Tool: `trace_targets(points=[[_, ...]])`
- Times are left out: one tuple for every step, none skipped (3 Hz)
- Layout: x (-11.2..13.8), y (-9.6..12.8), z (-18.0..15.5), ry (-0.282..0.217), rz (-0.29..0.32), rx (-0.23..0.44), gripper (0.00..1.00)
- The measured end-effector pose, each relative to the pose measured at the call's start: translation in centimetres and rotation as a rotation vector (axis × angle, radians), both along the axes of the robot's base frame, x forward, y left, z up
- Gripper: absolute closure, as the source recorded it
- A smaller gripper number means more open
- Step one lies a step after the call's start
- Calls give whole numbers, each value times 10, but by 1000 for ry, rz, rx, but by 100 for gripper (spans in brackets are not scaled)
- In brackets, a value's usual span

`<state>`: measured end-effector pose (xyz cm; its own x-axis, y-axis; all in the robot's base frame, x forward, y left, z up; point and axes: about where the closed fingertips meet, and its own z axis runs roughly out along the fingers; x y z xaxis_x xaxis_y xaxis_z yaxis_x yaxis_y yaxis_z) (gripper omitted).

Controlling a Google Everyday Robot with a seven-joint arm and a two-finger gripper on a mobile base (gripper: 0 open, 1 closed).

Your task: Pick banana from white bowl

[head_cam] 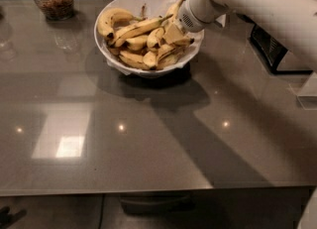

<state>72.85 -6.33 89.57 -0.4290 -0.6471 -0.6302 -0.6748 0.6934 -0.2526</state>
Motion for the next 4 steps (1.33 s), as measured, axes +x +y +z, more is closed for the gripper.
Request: trace_targets(points=[[-1, -2, -1, 7, -15, 4, 89], [-5, -2, 6, 1, -22, 12, 100], [-15, -2, 27, -31, -24, 8, 100], [-30, -4, 52, -68, -22, -5, 100]])
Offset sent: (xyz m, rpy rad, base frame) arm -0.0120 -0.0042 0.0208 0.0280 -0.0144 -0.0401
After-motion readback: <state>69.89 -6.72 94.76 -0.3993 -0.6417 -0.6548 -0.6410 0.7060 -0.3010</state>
